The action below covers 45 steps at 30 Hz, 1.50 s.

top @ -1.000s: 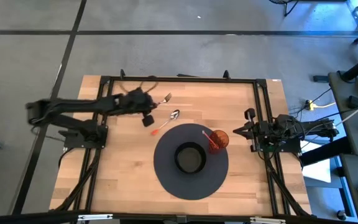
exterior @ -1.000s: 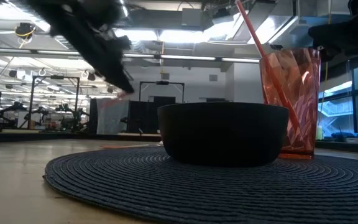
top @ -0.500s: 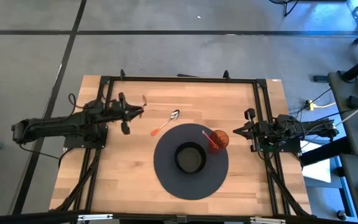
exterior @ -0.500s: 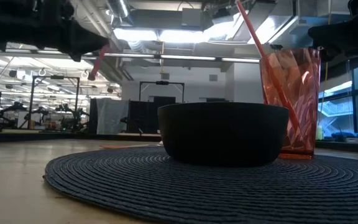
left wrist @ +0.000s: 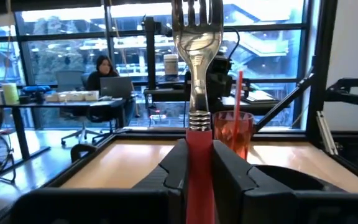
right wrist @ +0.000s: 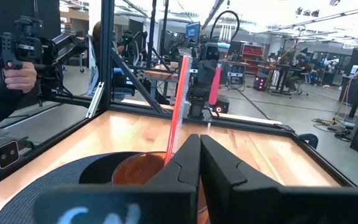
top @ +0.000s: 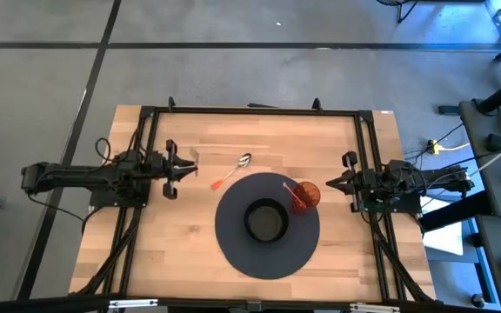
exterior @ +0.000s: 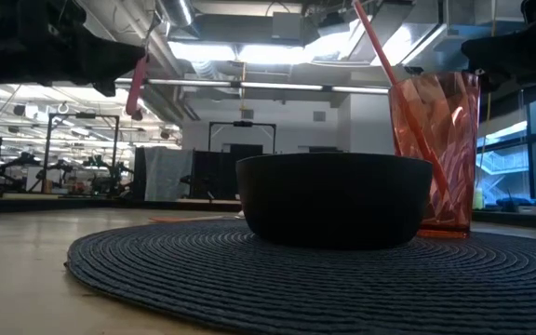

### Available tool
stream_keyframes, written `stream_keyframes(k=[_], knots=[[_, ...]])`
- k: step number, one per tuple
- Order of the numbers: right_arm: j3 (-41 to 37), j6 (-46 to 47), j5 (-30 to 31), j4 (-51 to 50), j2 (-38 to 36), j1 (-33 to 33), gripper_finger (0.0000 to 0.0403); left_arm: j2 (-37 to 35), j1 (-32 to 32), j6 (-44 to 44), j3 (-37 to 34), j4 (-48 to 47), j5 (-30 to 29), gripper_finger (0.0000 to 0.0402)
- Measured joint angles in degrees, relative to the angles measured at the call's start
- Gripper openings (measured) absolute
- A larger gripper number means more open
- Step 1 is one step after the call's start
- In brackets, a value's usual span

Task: Pick & Place Utensil
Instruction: Put the fork into the bowl

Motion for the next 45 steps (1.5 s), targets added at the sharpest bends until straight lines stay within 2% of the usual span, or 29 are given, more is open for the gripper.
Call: stream_keyframes(k=[34, 40, 45], knots=[[0.0, -1.6, 0.0, -0.4, 0.0, 0.0, 0.0012, 0.0, -1.1, 2.9, -0.1, -2.1, -1.7, 0.0037], [0.0, -1.4, 2.9, -0.4, 0.0, 0.0, 0.0012, 0.0, -1.1, 2.7, -0.1, -2.7, -1.7, 0.0037], [0.0, -0.4, 3.0, -0.4, 0.0, 0.0, 0.0012, 0.0, -1.1, 2.2, -0.1, -3.2, -1.7, 0.0037]])
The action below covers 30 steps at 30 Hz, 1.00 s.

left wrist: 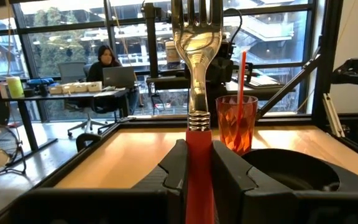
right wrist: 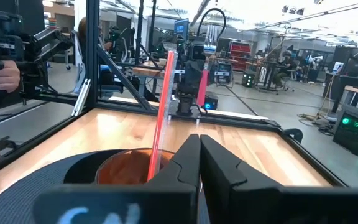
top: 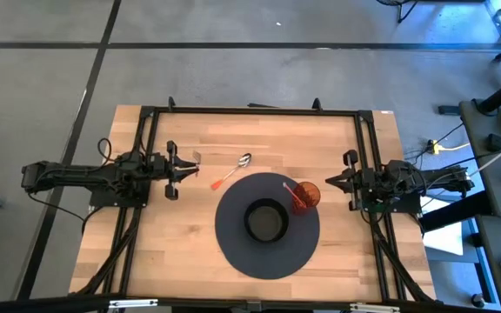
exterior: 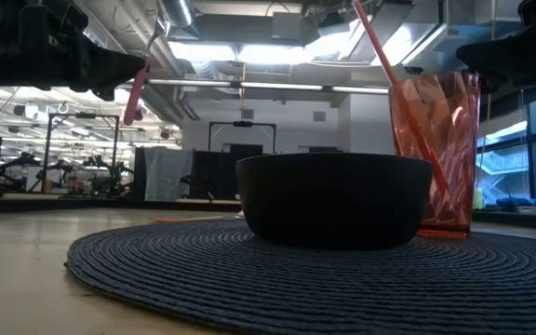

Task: Pick & Place Utensil
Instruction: Put the fork into the bowl

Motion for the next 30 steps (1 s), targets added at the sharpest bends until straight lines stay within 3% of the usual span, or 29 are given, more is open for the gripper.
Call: stream_keyframes(k=[23, 30], knots=[[0.0, -0.9, 0.0, -0.2, 0.0, 0.0, 0.0012, 0.0, 0.0, -0.6, 0.1, 0.0, -0.9, 0.0037], [0.0, -1.1, 0.0, -0.2, 0.0, 0.0, 0.0012, 3.9, -4.7, 0.3, 6.6, -2.6, 0.2, 0.0037]])
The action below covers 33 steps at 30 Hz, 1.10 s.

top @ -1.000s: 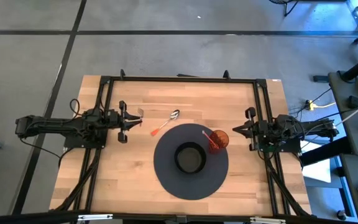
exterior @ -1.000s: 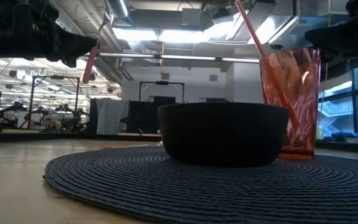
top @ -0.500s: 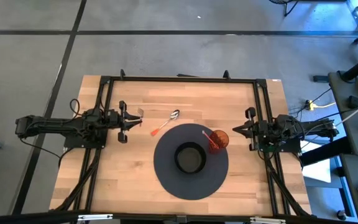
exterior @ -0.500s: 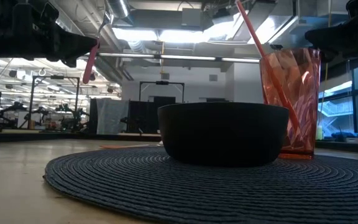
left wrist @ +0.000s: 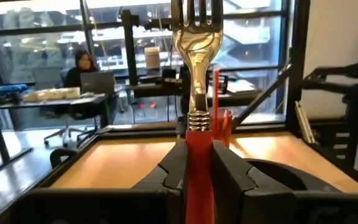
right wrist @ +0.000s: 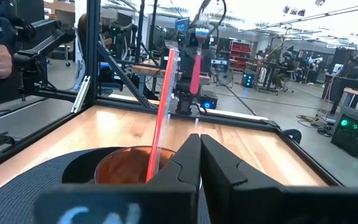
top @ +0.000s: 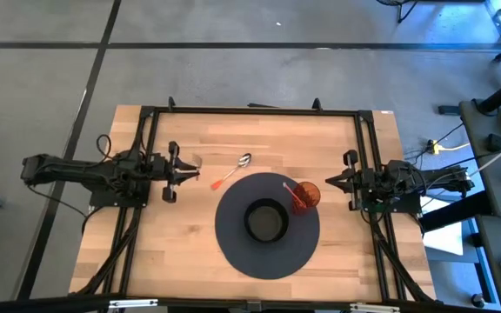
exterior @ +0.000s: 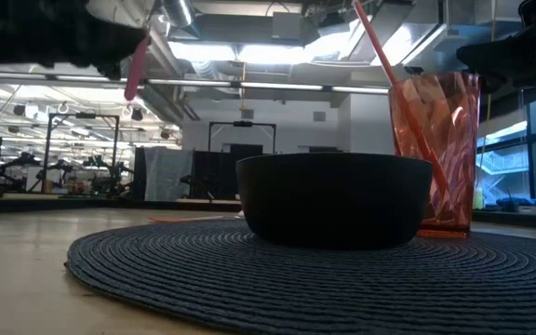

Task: Pick & Place Utensil
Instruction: Put the fork into the bowl

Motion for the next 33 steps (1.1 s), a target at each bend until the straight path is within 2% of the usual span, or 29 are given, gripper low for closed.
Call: stream_keyframes(k=[7, 13, 18, 20, 25, 28, 33], knots=[[0.0, 0.2, 0.0, 0.0, 0.0, 0.0, 0.0012, 11.5, -8.1, 2.6, 14.2, -12.9, -15.3, 0.0037], [0.0, 0.3, 0.0, 0.0, 0.0, 0.0, 0.0012, 26.1, -14.6, 4.5, 30.8, -26.8, -25.2, 0.0037], [0.0, 0.5, 0.0, 0.0, 0.0, 0.0, 0.0012, 38.9, -19.8, 5.7, 44.5, -38.6, -37.3, 0.0037], [0.0, 0.5, 0.0, 0.0, 0.0, 0.0, 0.0012, 43.9, -21.6, 7.2, 49.5, -43.2, -40.0, 0.0037], [0.0, 0.5, 0.0, -0.3, 0.0, 0.0, 0.0012, 56.0, -24.8, 8.1, 60.7, -56.8, -39.8, 0.0037], [0.0, 0.5, 0.0, -0.7, 0.0, 0.0, 0.0012, 62.8, -25.8, 7.3, 67.1, -64.6, -36.1, 0.0037], [0.0, 0.9, 0.0, -0.7, 0.0, 0.0, 0.0012, 72.7, -25.8, 9.2, 75.8, -70.3, -33.0, 0.0037]])
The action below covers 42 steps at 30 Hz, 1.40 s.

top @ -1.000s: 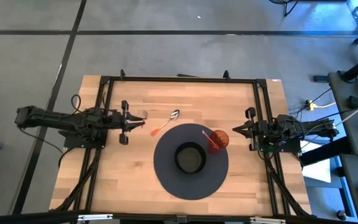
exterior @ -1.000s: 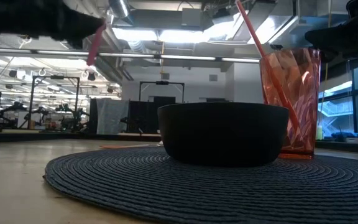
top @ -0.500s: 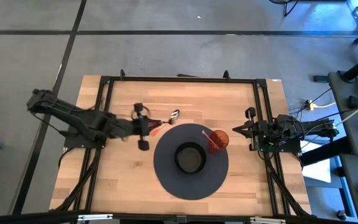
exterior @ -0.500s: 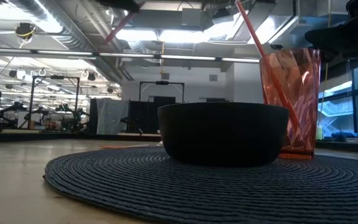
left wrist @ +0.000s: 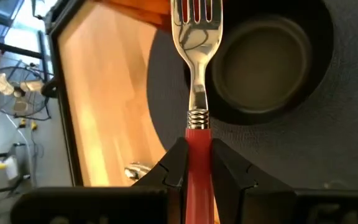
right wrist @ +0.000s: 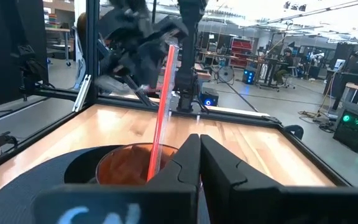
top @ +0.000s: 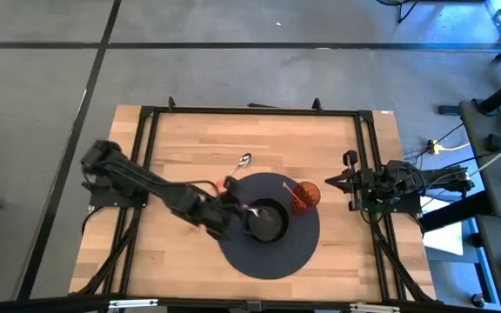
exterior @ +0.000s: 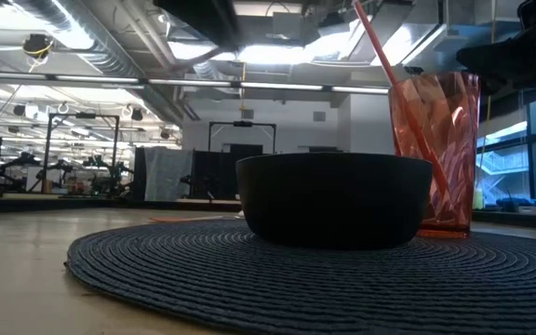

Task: Pick & Place Utensil
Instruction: Put the fork into the bowl

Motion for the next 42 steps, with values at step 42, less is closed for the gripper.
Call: stream_keyframes(k=[42], knots=[[0.0, 0.6, 0.0, -0.4, 0.0, 0.0, 0.0012, 27.7, 2.2, 33.5, 14.2, -6.4, -11.6, 0.0037]])
